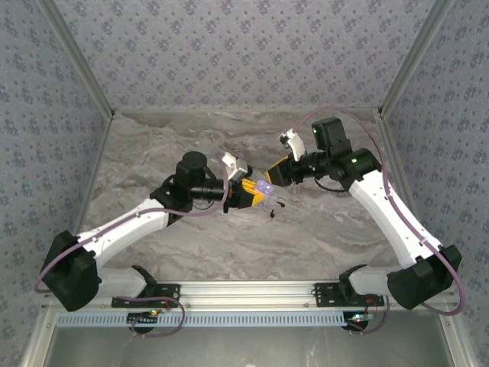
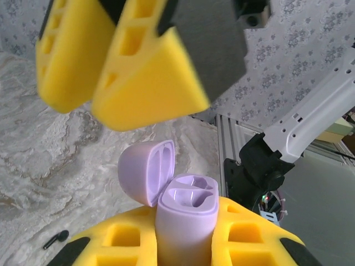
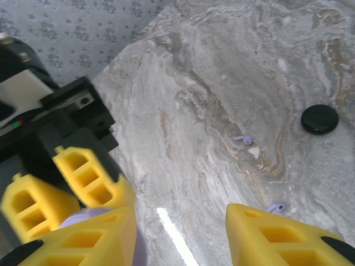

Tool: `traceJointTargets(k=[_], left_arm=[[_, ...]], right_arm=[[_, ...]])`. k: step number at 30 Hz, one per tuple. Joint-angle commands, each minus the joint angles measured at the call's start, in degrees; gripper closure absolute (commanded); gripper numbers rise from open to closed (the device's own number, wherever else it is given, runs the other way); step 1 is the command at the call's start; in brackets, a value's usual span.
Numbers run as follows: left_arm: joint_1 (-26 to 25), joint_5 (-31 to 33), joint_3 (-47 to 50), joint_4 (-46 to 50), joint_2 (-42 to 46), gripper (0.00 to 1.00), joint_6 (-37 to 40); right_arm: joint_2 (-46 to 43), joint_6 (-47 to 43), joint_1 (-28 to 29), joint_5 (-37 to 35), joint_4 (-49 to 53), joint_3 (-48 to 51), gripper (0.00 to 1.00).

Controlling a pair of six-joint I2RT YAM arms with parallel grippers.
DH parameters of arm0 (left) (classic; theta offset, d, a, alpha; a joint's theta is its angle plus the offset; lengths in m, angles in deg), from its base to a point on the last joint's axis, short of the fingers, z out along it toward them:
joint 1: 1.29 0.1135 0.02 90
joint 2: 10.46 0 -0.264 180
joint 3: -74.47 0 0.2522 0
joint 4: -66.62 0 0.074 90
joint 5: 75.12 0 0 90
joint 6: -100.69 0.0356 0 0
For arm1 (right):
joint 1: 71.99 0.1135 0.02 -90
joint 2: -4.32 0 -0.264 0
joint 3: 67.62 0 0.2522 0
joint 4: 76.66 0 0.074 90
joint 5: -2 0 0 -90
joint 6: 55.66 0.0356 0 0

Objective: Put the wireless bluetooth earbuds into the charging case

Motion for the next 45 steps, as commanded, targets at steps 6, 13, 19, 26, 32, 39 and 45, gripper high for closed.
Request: traceJointTargets(k=[6,13,19,26,32,39,45], left_arm=[[-0.3,5.28,2.04,-4.65,1.73,0.9,1.62],[0.18,10.18,6.13,-11.12,2.17,0.89,-1.54],[0.2,14.61,7.7,-10.89,4.73,0.88,-2.37],[0.17,17.18,9.09,-6.94,9.04,0.86,-1.4],[0.2,19.48,11.16,-6.02,12.31,0.86,-1.04],[0.21,20.03,12.31,-6.18,13.75,0.86,-1.05],[0.2,20.11,12.58,-5.9,14.12,0.86,-1.03]], right_arm=[[-0.28,5.41,-1.81,-12.37,-1.48,0.49,0.47],[4.57,8.68,-4.69,-15.74,-0.03,3.55,0.46],[12.11,13.75,-3.44,-14.88,-3.46,7.58,0.48],[19.37,20.57,0.0,-16.97,-7.06,10.33,0.55],[25.4,22.73,3.8,-20.48,-7.11,8.83,0.61],[30.95,24.45,6.47,-21.46,-7.09,4.77,0.63],[33.81,25.65,7.22,-22.04,-7.07,3.22,0.66]])
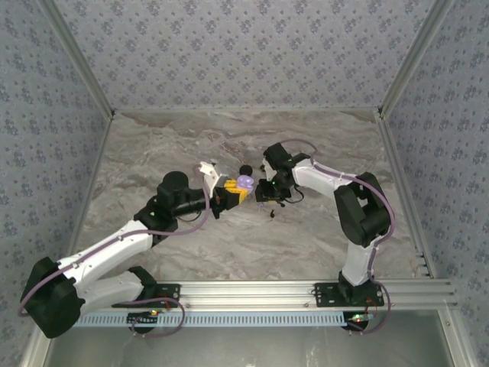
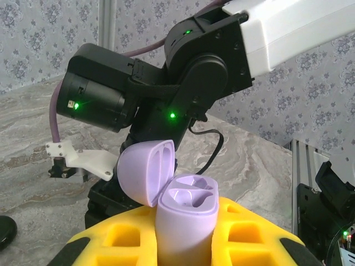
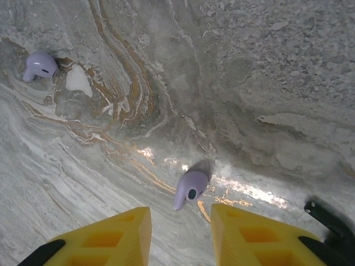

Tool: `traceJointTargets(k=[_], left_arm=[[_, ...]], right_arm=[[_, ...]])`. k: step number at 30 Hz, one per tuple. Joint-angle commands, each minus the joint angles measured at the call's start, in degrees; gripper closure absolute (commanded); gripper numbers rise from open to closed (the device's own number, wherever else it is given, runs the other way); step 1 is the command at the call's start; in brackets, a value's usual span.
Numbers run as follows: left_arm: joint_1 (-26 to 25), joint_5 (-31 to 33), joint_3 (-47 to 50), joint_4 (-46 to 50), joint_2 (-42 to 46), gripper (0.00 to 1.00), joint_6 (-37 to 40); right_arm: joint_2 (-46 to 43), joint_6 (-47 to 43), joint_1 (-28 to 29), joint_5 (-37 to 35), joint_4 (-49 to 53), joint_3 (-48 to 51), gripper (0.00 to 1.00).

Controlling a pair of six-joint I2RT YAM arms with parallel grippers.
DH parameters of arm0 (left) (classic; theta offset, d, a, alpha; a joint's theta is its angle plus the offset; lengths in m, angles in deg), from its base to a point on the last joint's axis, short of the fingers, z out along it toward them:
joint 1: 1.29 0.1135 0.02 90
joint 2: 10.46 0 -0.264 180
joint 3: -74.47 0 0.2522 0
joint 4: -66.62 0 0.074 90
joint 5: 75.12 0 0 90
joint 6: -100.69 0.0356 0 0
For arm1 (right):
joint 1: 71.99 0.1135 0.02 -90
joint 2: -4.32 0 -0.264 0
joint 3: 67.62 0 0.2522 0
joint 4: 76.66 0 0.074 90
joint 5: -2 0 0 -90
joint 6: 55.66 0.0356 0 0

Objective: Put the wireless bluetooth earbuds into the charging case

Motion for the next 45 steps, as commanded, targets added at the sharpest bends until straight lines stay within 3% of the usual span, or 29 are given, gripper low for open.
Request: traceJointTargets(k=[1,33,45], left_arm=[[0.18,0.44,-0.2,-0.24,1.32,0.86,0.5],[0.15,0.79,0.67,-0.28,1.8,0.86,0.53],[0.1,2.61,0.95,0.48,1.55,0.86,0.56]], right_arm=[[1.92,1.85,0.49,-1.53,0.7,-2.09,0.66],[9.77,2.39,4.51,-9.7,8.29,-8.87,0.71],[10.06,2.97,4.61,-10.44,8.36,-8.85,0.81]])
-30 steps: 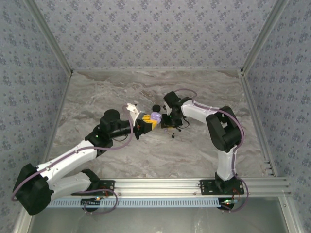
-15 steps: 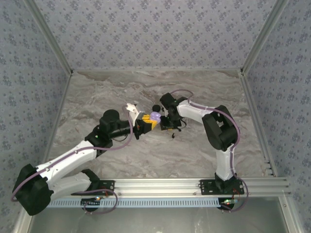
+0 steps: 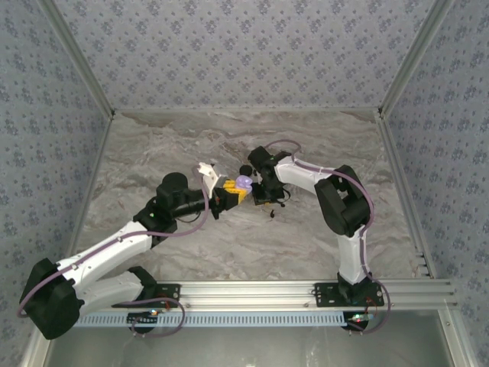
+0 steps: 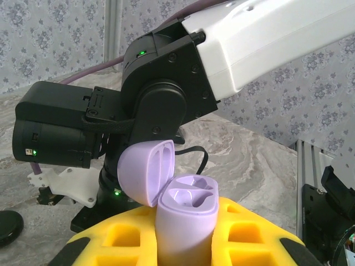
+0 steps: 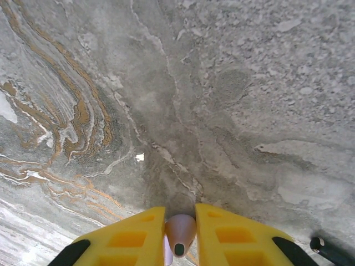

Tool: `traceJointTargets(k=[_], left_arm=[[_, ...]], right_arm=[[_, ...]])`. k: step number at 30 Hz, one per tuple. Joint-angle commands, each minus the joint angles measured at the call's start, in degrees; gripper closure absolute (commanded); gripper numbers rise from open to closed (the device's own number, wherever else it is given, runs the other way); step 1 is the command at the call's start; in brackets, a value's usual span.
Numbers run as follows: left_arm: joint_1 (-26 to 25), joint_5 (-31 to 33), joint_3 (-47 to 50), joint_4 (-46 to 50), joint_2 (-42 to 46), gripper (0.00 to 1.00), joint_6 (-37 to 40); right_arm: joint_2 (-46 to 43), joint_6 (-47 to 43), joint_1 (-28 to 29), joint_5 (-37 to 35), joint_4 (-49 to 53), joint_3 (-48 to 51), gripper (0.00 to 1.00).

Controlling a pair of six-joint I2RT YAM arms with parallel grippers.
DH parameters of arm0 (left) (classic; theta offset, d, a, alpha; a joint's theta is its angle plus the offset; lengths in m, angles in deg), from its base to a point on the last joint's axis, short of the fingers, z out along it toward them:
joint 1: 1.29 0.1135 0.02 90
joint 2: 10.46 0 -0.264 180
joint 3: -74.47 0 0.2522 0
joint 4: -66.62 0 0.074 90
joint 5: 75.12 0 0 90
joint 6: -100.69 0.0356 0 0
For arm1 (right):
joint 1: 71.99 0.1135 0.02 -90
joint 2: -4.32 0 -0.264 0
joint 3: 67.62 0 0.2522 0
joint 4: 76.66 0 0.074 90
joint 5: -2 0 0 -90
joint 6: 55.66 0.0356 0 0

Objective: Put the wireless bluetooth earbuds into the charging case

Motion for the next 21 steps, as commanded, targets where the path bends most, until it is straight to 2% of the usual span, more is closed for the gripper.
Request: traceJointTargets(k=[1,8,13,21], left_arm=[[0.15,1.83,0.15,0.41,0.67,0.87,0.42],[0.14,6.07,0.48,-0.72,-3.17,0.86,-1.97],[0.1,9.78,2.6,-6.93,-7.02,0.86,-5.83],[0.17,10.33,6.23,-19.57,-11.24,0.86,-10.74]], right_arm=[[0.17,1.13,-0.06,-0.02,-0.02,0.6,0.82],[-6.28,2.53,-4.87,8.98,-9.56,6.89,0.82],[-11.74,4.78,-9.38,16.58,-17.96,13.66,0.83],[-21.66,8.86,-15.76,26.64,-29.19,21.24,0.84]])
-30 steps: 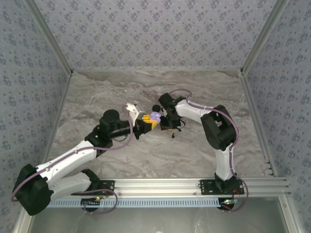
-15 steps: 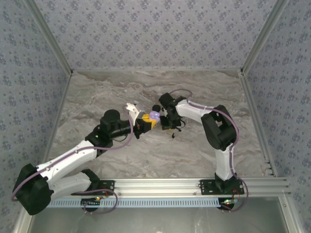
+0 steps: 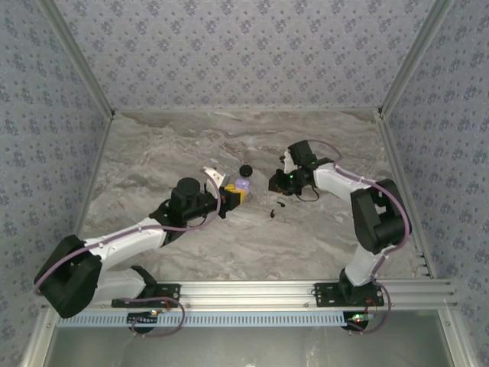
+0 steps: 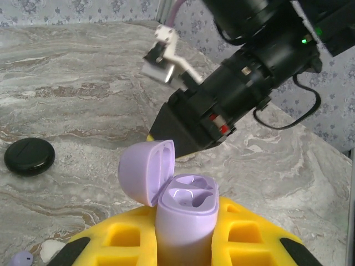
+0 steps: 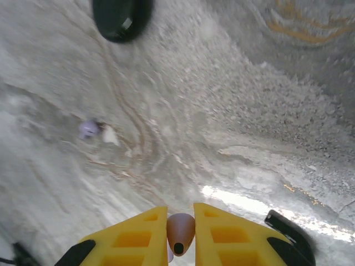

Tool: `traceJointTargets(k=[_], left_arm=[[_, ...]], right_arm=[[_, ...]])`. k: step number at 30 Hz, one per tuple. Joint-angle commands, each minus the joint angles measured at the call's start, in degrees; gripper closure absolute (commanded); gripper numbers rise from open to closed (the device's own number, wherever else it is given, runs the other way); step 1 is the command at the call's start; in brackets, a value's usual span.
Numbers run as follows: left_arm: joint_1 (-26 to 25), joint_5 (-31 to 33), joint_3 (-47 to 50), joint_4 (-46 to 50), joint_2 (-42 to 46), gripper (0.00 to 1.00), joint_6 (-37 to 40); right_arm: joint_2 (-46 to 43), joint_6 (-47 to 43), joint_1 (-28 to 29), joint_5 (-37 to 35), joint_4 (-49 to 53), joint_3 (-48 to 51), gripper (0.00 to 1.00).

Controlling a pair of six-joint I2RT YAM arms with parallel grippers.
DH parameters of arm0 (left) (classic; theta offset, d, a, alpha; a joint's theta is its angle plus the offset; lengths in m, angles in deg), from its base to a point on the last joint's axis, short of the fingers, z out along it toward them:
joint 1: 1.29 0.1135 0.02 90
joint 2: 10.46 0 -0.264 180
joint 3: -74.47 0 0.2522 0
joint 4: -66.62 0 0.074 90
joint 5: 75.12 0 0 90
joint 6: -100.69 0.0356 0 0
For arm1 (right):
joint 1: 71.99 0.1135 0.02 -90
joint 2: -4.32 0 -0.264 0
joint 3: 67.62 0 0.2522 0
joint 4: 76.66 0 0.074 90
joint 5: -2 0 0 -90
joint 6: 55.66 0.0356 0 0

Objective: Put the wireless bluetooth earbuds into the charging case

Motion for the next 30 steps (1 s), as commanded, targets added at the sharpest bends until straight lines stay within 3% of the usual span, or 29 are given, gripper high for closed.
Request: traceJointTargets(k=[1,13,30], left_arm=[[0.15,1.05,0.66,-9.96,-0.92,0.86,-3.24],[0.14,1.07,0.38,-15.8,-0.89,0.86,-7.2],[-0.8,0.67,-3.54,-18.67,-2.48,0.85,-14.16]], right_arm=[[-5.39,3.48,-2.12,7.3,-7.4,2.11,0.84],[-19.28,8.74,-4.21,14.54,-15.88,0.34,0.83],[-24.55,2.96,2.84,10.26,-17.49,-2.45,0.84]])
